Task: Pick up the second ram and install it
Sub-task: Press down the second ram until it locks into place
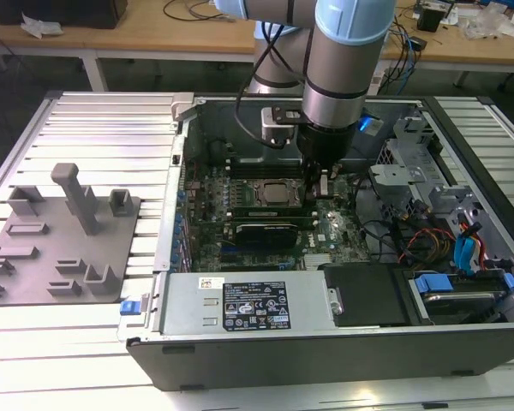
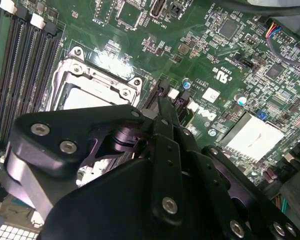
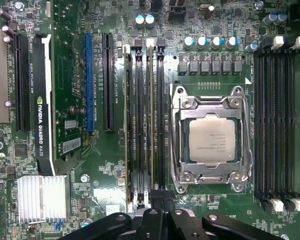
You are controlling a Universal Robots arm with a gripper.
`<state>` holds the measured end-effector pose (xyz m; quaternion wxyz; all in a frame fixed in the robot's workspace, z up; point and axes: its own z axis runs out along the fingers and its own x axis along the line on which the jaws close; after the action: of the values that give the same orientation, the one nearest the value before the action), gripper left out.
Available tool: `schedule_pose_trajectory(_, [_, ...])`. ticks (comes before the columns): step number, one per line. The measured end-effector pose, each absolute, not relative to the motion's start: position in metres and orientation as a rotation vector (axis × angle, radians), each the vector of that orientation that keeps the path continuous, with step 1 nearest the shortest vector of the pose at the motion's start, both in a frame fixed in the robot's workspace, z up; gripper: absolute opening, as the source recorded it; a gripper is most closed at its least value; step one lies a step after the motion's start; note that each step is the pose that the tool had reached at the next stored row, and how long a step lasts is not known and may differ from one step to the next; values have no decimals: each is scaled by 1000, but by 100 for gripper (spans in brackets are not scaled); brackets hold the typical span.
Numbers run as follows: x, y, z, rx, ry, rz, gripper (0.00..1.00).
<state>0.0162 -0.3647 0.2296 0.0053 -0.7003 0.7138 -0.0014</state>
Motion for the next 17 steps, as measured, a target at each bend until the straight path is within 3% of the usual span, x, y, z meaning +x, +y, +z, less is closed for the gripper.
schedule_pose_trajectory(17, [9,-365,258,-2192,2235,-5,8])
